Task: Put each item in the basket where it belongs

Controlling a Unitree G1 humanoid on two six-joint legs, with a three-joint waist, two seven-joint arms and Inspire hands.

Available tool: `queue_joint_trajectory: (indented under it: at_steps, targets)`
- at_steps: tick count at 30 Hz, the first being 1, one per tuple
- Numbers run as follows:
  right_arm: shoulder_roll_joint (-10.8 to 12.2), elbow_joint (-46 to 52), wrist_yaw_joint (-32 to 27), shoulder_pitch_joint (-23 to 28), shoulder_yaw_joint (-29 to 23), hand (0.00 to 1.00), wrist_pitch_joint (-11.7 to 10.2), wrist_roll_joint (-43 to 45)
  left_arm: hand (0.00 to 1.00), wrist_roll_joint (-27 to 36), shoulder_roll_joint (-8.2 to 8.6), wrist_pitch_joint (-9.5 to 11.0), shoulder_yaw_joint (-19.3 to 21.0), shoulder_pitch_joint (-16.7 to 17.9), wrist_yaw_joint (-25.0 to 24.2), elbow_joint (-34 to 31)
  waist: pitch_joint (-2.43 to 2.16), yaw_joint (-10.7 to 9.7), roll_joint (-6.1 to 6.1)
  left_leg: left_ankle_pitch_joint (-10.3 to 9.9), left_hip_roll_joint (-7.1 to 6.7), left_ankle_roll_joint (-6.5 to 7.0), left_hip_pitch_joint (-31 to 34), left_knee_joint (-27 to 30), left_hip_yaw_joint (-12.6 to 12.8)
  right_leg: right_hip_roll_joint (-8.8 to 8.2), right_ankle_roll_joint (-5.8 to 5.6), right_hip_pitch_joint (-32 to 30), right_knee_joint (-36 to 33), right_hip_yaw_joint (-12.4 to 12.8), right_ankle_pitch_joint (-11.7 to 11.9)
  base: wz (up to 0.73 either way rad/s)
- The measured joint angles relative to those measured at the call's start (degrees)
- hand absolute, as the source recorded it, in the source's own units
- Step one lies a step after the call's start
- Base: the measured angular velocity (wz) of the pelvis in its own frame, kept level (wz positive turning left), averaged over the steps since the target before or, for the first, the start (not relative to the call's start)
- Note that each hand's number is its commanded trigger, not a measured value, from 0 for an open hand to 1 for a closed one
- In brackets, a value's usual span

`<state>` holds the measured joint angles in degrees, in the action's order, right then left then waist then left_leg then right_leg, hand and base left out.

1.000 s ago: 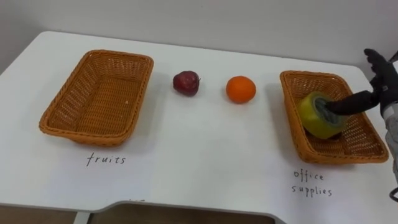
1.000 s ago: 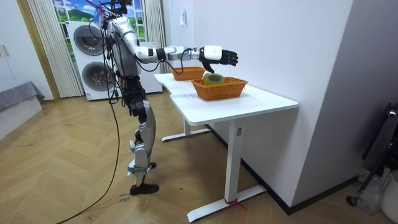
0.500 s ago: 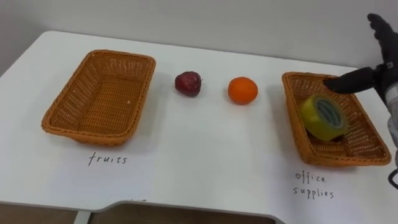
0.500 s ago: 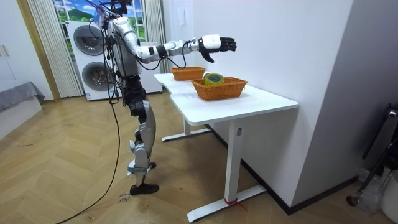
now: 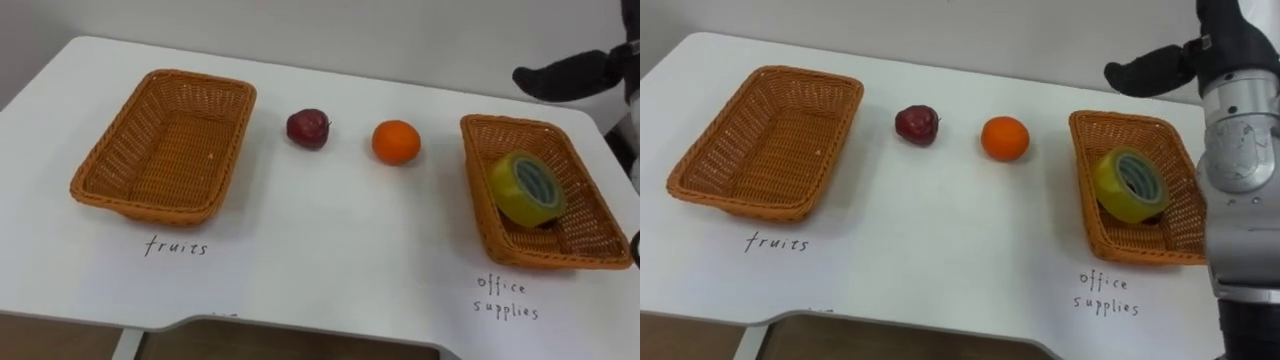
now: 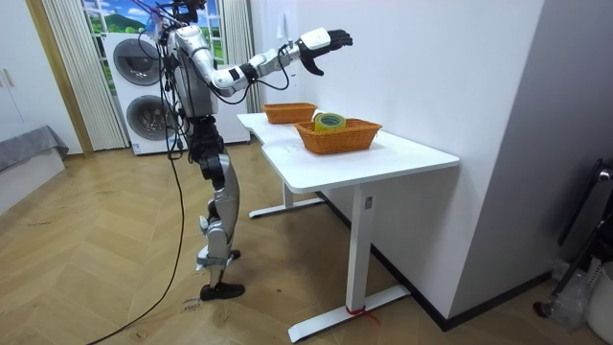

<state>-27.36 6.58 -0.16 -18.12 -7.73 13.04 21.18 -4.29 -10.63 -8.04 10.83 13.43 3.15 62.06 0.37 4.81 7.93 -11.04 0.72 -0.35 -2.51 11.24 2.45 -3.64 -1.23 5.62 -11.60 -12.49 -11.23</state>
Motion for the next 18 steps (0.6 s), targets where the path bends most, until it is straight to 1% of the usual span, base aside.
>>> queue_joint_trajectory:
  at_steps: [4, 8, 10, 14, 15, 17, 18]
  targets:
    - [0.0, 0.0, 0.0, -1.3, 0.6, 0.0, 0.2, -0.1, 0.0, -0.3, -0.01, -0.4, 0.1, 0.0, 0.1, 0.0, -0.22, 0.8, 0.32, 0.0, 0.0, 0.0, 0.1, 0.3, 0.0, -0.04, 0.0, -0.1, 0.0, -0.3, 0.0, 0.0]
    - [0.0, -0.1, 0.2, -2.0, 2.5, 0.0, 0.2, -0.4, 0.0, -0.3, -0.12, -0.4, 0.1, -0.4, 0.0, -0.1, -0.63, 1.7, 0.93, 0.0, -0.02, 0.0, 0.4, 0.4, -0.2, -0.08, 0.0, -0.4, 0.0, -0.7, 0.0, 0.03]
    - [0.0, -0.1, 0.4, -2.3, 3.4, 0.0, 0.3, -0.5, 0.0, -0.2, -0.23, -0.5, 0.1, -0.8, -0.1, -0.1, -0.66, 1.7, 0.97, 0.0, -0.14, 0.01, 0.9, 0.5, -0.8, -0.2, -0.01, -0.5, 0.0, -1.6, 0.0, 0.13]
    - [0.0, -0.1, 1.4, -4.0, 4.9, 0.0, 0.7, -0.4, 0.0, 0.0, -0.3, -0.8, 0.0, -1.2, -0.4, -0.1, -0.56, 1.9, 0.92, 0.0, -0.24, 0.02, 1.4, 0.4, -1.5, -0.24, -0.01, -0.5, 0.0, -2.1, 0.0, 0.08]
    - [0.0, -0.3, 1.6, -4.7, 5.4, 0.0, 0.8, -0.4, 0.0, 0.0, -0.34, -0.8, -0.1, -1.3, -0.5, -0.1, -0.51, 1.9, 0.86, 0.0, -0.28, 0.02, 1.6, 0.4, -1.8, -0.26, -0.01, -0.5, 0.0, -2.5, 0.0, 0.12]
    - [0.0, -1.6, 1.7, -6.4, 6.7, 0.0, 0.8, -0.5, 0.0, 0.0, -0.46, -1.1, -1.0, -1.8, -0.8, -0.2, -0.55, 1.7, 0.94, 0.0, -0.33, 0.02, 1.8, 0.5, -2.1, -0.31, -0.01, -0.5, 0.0, -3.3, 0.0, 0.1]
    - [0.0, -2.6, 1.8, -7.3, 7.6, 0.0, 0.8, -0.4, 0.0, 0.0, -0.52, -1.3, -1.2, -1.7, -1.2, -0.1, -0.45, 1.9, 0.82, 0.0, -0.35, 0.02, 1.7, 0.5, -2.2, -0.32, -0.01, -0.3, 0.0, -3.3, 0.0, 0.07]
